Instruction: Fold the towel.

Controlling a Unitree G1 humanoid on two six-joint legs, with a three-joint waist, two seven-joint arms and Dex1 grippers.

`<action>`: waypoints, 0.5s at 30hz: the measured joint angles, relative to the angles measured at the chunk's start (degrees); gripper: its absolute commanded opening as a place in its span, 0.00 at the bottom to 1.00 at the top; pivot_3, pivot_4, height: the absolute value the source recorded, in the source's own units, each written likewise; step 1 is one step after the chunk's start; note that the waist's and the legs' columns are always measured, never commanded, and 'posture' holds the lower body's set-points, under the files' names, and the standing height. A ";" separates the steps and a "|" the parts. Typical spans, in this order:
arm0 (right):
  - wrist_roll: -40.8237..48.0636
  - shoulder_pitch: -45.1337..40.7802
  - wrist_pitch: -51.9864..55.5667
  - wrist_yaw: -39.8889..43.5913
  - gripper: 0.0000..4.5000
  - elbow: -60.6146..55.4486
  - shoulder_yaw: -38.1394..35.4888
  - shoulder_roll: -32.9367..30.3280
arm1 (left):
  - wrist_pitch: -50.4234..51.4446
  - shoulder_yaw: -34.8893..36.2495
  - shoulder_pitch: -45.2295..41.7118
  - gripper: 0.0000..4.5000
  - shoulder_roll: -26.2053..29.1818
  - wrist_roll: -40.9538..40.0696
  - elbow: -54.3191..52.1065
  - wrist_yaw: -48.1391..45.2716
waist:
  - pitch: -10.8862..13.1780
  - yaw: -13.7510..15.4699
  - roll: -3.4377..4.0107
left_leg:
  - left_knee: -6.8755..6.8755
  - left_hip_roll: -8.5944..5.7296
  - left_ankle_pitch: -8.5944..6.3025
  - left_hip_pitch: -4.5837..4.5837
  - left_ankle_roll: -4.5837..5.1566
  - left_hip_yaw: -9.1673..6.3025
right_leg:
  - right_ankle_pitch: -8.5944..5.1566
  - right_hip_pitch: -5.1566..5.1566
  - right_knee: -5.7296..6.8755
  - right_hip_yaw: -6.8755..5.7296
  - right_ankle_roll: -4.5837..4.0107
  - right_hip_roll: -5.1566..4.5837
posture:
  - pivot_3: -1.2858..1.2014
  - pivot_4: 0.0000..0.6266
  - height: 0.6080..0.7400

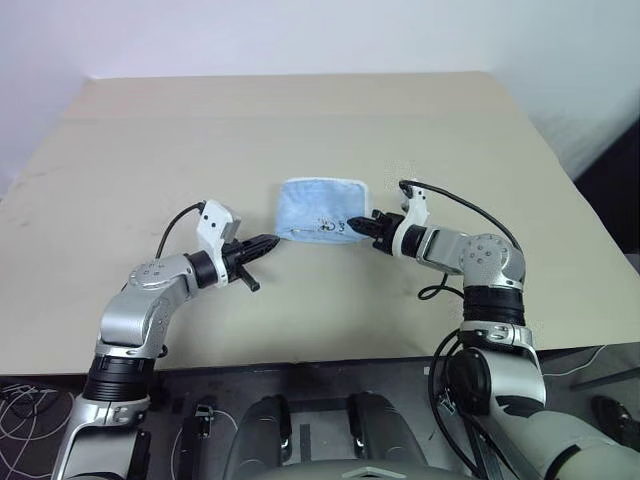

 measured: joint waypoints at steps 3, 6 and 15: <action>1.84 0.85 -0.46 -2.09 0.01 -2.50 -3.67 -0.20 | 0.00 -0.03 -0.01 0.00 0.01 0.01 0.02 0.02 | 0.00 0.11 0.00 | -0.04 0.00 -0.01 -0.05 -0.01 0.02 | 0.00 0.00 -0.04 -0.10 0.00 -0.10 | 0.52 0.24 1.00; 3.84 1.15 -0.88 -5.30 0.01 -5.06 -8.60 -1.51 | 0.01 -0.03 -0.01 0.00 0.01 0.01 0.02 0.04 | 0.00 0.14 0.00 | -0.04 -0.05 -0.02 -0.09 -0.04 0.04 | 0.00 0.00 -0.08 -0.12 -0.01 -0.17 | 0.52 0.24 1.00; 9.75 1.79 -6.56 -25.58 0.01 -9.27 -31.42 -8.62 | -0.09 -0.61 -0.76 0.00 -1.62 0.08 0.70 1.20 | -0.03 1.18 0.07 | -0.68 -0.04 0.12 -0.01 0.15 0.35 | 0.00 0.04 -0.66 -0.18 -0.01 -0.28 | 0.52 0.24 1.00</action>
